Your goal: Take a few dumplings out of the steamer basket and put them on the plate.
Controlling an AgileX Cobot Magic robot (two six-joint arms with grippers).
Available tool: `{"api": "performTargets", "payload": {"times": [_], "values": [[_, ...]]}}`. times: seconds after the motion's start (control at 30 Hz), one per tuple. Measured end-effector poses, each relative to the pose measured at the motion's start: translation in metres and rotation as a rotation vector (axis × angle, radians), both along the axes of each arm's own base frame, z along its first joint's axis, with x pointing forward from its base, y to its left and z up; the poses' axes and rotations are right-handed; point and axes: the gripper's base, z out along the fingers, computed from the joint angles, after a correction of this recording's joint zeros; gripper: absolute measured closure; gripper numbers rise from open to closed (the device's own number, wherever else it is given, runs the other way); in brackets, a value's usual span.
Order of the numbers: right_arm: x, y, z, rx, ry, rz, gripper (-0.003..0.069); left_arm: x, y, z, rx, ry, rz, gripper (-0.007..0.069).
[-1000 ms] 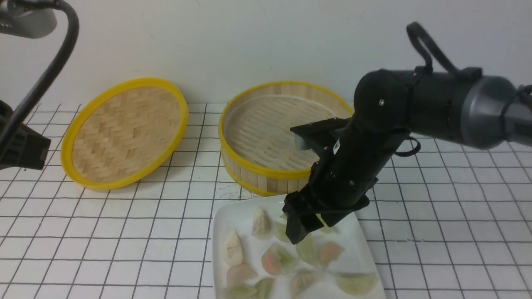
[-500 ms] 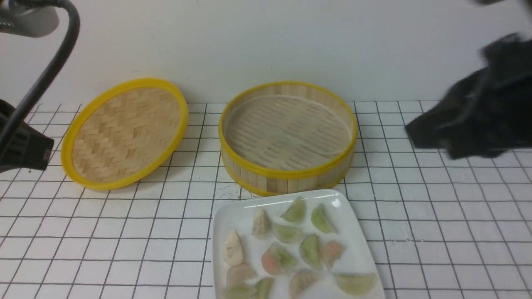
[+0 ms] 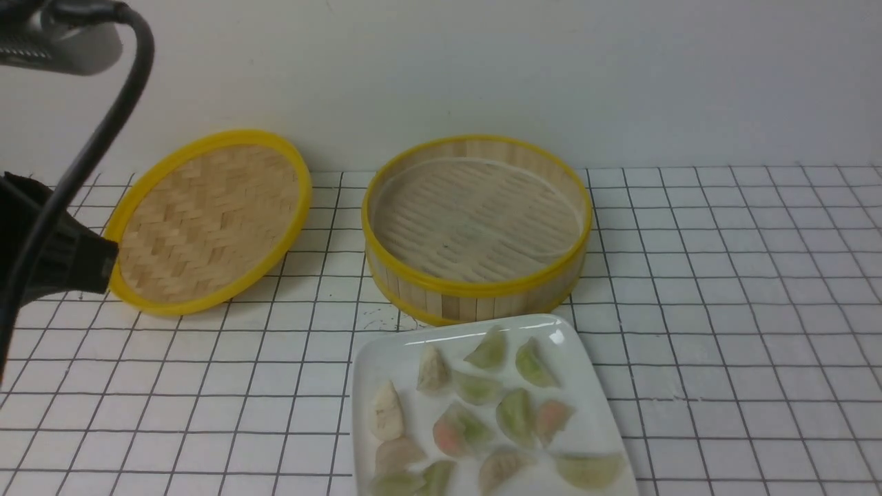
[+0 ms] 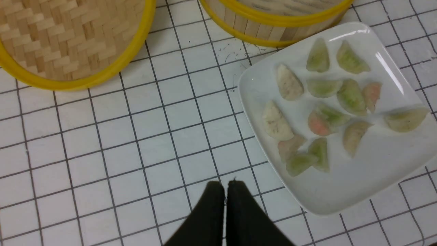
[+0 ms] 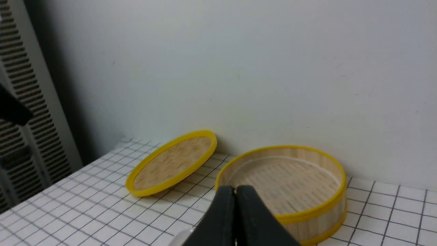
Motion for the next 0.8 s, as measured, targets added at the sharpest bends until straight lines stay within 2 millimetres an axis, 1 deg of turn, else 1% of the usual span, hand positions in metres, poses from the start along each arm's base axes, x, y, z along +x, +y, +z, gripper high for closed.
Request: {"api": "performTargets", "payload": {"times": [0.03, 0.1, 0.13, 0.3, 0.47, 0.5, 0.53, 0.57, 0.6, 0.63, 0.7, 0.73, 0.77, 0.8], "values": [[-0.002, -0.001, -0.001, 0.008, -0.01, -0.003, 0.0672, 0.0, 0.0, 0.0, 0.0, 0.0, 0.0, 0.0631], [-0.001, -0.005, -0.015, 0.026, -0.014, -0.04, 0.0672, 0.002, -0.001, -0.008, 0.002, 0.007, 0.002, 0.0631], [0.001, -0.005, -0.017, 0.03, -0.015, -0.054, 0.0672, 0.003, -0.001, -0.012, 0.002, 0.009, 0.003, 0.0631], [0.002, -0.006, -0.016, 0.085, -0.035, -0.069, 0.0672, 0.002, 0.0, -0.024, -0.001, -0.016, 0.004, 0.0631], [0.002, -0.007, -0.014, 0.101, -0.054, -0.068, 0.0672, -0.028, 0.01, -0.032, -0.046, -0.151, 0.012, 0.0631], [0.002, -0.007, -0.014, 0.101, -0.055, -0.068, 0.0672, -0.04, 0.014, -0.032, -0.068, -0.215, 0.014, 0.0631], [0.002, -0.007, -0.013, 0.1, -0.056, -0.069, 0.0672, -0.046, 0.016, -0.036, -0.076, -0.236, 0.016, 0.0631], [0.002, -0.007, -0.014, 0.1, -0.055, -0.069, 0.0672, -0.055, 0.02, -0.037, -0.093, -0.284, 0.018, 0.0631], [0.002, -0.007, -0.014, 0.1, -0.055, -0.069, 0.0672, -0.066, 0.023, -0.042, -0.114, -0.345, 0.022, 0.0631], [0.002, -0.007, -0.014, 0.1, -0.055, -0.069, 0.0672, -0.068, 0.024, -0.043, -0.117, -0.355, 0.022, 0.0631], [0.002, -0.007, -0.014, 0.1, -0.055, -0.069, 0.0672, -0.092, 0.032, -0.048, -0.164, -0.487, 0.028, 0.0631], [0.002, -0.007, -0.014, 0.1, -0.055, -0.069, 0.0672, -0.093, 0.033, -0.05, -0.168, -0.497, 0.029, 0.0631], [0.002, -0.007, -0.014, 0.1, -0.055, -0.069, 0.0672, -0.104, 0.036, -0.052, -0.191, -0.563, 0.031, 0.0631], [0.002, -0.007, -0.014, 0.1, -0.055, -0.069, 0.0672, -0.111, 0.039, -0.053, -0.205, -0.604, 0.032, 0.0631]]}}
